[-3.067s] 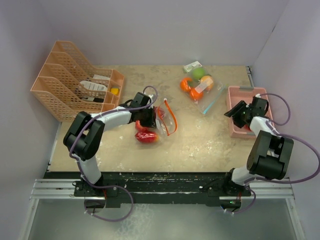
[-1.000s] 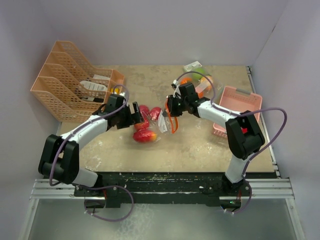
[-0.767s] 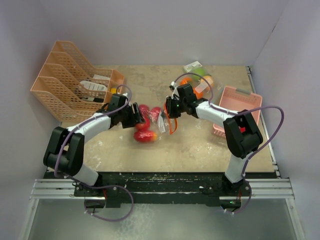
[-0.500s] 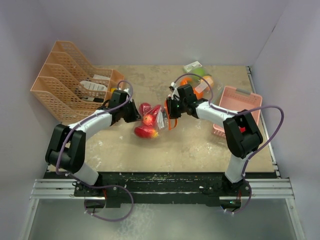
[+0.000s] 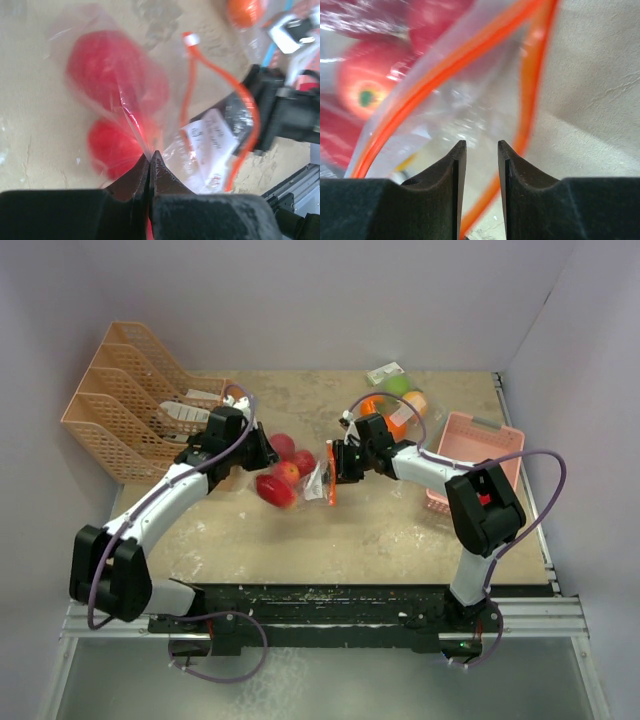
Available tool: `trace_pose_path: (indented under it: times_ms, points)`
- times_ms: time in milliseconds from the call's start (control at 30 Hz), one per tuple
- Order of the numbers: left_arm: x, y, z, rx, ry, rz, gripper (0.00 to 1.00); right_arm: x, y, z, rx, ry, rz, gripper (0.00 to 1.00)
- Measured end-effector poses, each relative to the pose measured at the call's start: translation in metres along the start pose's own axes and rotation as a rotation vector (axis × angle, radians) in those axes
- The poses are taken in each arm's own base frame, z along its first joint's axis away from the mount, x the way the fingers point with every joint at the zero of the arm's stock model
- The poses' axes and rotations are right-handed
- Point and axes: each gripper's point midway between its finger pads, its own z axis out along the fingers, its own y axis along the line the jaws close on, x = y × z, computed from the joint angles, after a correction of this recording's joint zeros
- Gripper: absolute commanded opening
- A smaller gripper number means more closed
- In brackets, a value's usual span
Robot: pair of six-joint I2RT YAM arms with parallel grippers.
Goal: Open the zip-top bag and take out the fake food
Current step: Adjust the zipper food storage bag at the center of the board.
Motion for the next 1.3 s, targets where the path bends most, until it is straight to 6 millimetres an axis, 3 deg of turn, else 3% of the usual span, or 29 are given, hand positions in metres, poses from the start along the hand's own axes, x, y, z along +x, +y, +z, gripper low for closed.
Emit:
trace_pose_path:
  times_ms: [167,267,367,467,533,567,800,1000,1133,1200,1300]
  points:
    - [-0.032,-0.032,-0.031,0.063,-0.123,0.100,0.00,0.002,-0.002,0.001,0.002,0.004,-0.001,0.36]
    - [-0.031,-0.032,-0.032,0.064,-0.120,0.106,0.00,0.002,-0.003,0.003,0.002,0.004,-0.001,0.36]
    - [-0.017,-0.022,-0.026,0.044,-0.085,0.093,0.00,0.004,-0.004,0.003,0.003,0.006,0.001,0.35]
    - [-0.003,-0.013,-0.023,0.022,-0.047,0.084,0.00,0.006,-0.005,0.004,-0.003,0.009,0.000,0.23]
    - [-0.001,-0.011,-0.023,0.017,-0.039,0.083,0.00,0.008,-0.003,0.006,-0.028,0.008,-0.004,0.02]
    - [-0.001,-0.011,-0.023,0.017,-0.039,0.085,0.00,0.010,-0.002,0.006,-0.038,0.008,-0.006,0.00]
    - [0.008,-0.002,-0.017,0.002,-0.023,0.080,0.00,0.006,0.030,-0.001,-0.229,-0.038,-0.014,0.00]
    - [0.044,0.026,-0.004,-0.059,0.063,0.054,0.00,0.005,0.081,-0.028,-0.562,-0.103,-0.024,0.00]
    - [0.051,0.033,-0.003,-0.077,0.077,0.049,0.00,-0.003,0.107,-0.048,-0.760,-0.154,-0.016,0.01]
    - [0.050,0.034,-0.003,-0.084,0.073,0.050,0.00,-0.006,0.112,-0.055,-0.828,-0.169,0.001,0.08]
    - [0.050,0.036,-0.002,-0.092,0.069,0.050,0.00,-0.008,0.114,-0.061,-0.873,-0.167,0.024,0.30]
